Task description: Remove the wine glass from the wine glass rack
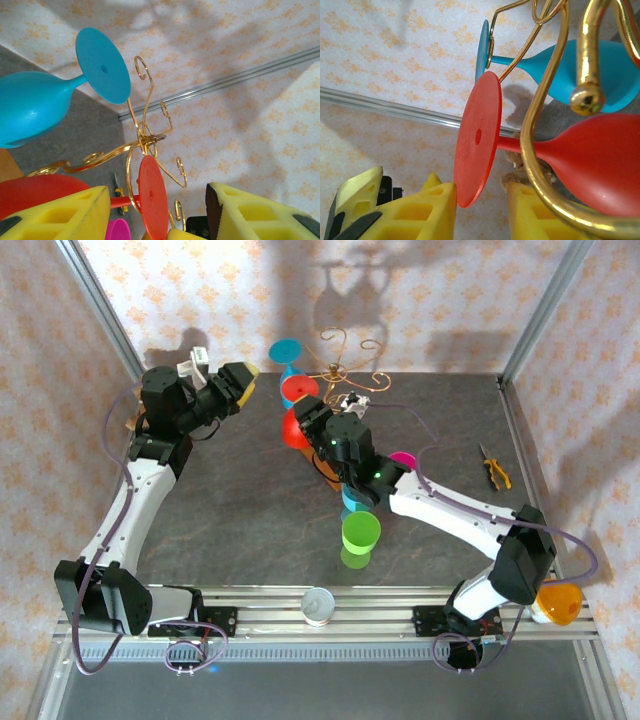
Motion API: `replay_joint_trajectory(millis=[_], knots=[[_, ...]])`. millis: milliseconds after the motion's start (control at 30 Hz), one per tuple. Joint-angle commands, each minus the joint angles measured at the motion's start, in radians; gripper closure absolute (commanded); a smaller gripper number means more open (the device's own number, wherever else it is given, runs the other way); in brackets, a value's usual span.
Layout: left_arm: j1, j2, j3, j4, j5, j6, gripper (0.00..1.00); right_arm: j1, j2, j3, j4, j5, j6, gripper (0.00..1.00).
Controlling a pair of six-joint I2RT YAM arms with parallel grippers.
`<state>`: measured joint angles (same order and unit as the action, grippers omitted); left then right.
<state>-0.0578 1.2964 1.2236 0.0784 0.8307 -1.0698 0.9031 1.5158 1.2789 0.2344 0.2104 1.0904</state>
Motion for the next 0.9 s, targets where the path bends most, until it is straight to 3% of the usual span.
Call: replay_joint_trajectory(millis=[0, 600, 867], knots=[[0.006, -0.001, -0.003, 0.068, 0.023, -0.019, 0.48, -0.013, 0.002, 0.041, 0.033, 0.010, 0.018, 0.68], [0.007, -0.004, -0.015, 0.076, 0.025, -0.024, 0.48, -0.049, 0.031, 0.089, -0.005, -0.033, 0.064, 0.65], [0.011, -0.005, -0.017, 0.076, 0.025, -0.024, 0.48, -0.052, 0.041, 0.083, -0.004, -0.041, 0.092, 0.73]])
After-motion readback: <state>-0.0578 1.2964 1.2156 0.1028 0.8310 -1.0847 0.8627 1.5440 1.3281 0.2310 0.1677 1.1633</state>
